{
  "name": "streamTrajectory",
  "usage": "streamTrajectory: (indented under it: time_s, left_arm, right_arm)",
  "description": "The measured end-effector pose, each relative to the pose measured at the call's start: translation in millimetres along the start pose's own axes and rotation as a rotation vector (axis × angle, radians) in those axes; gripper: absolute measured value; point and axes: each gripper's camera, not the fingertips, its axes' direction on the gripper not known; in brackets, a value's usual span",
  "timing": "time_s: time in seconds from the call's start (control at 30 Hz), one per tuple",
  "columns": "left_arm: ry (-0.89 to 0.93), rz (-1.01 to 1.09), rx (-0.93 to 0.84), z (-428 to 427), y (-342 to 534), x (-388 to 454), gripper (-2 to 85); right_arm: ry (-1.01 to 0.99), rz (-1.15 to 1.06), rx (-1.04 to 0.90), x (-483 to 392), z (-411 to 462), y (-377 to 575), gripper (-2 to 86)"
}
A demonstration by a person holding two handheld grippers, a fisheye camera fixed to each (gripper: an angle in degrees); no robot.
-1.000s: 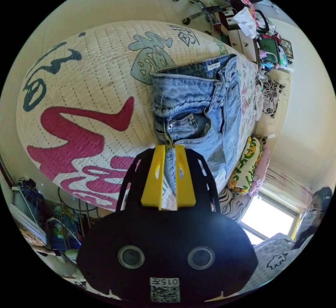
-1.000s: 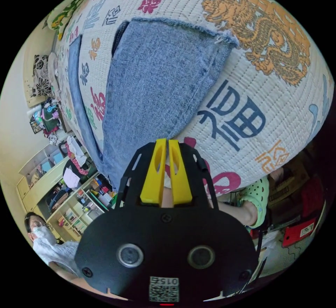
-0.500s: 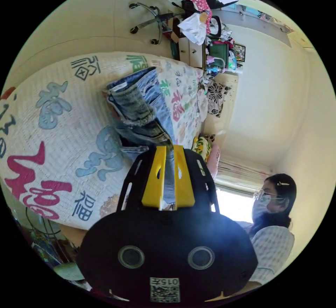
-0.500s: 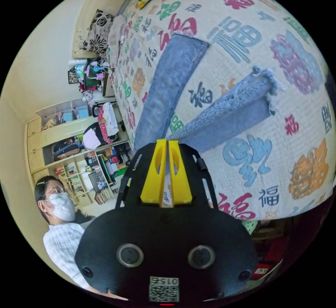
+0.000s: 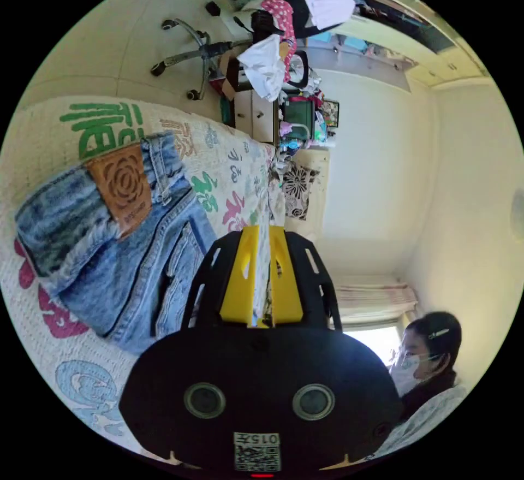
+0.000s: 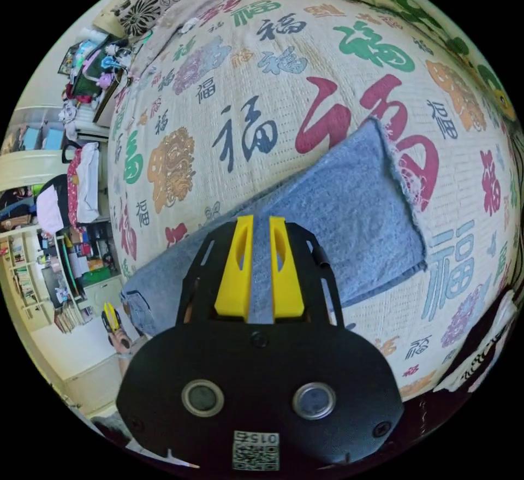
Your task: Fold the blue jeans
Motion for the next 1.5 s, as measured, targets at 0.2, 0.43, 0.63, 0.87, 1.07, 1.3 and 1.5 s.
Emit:
streamTrajectory:
  time_s: [0.2,0.43,0.63,0.87,1.07,1.3,1.5]
  left_arm:
    - [-0.215,-0.054,0.107,-80,46,-16,7.5]
    - [-0.293,-0.198,0.184,-89,71,-63,8.7]
    - [-0.307,-0.103,0.157,-39,60,-73,8.5]
    - [-0.223,-0.142,0.183,-22,66,-87,8.3]
    - [-0.243,-0.092,0.156,-23,82,-90,12.0]
    - [-0.239,-0.002,0.232,51,52,-102,13.2]
    - [-0.247,-0.019,0.125,69,49,-96,8.6]
  right_arm:
    - [-0.217,0.235,0.191,116,-41,74,7.2]
    - [-0.488,0.339,0.196,178,-7,99,11.0]
    - [-0.471,0.350,0.161,167,12,85,9.4]
    - [-0.558,0.348,0.190,157,26,80,8.3]
    - [-0.600,0.400,0.237,159,36,91,5.1]
    - [-0.494,0.380,0.229,141,33,94,2.7]
    - [-0.372,0.243,0.157,117,2,104,1.0]
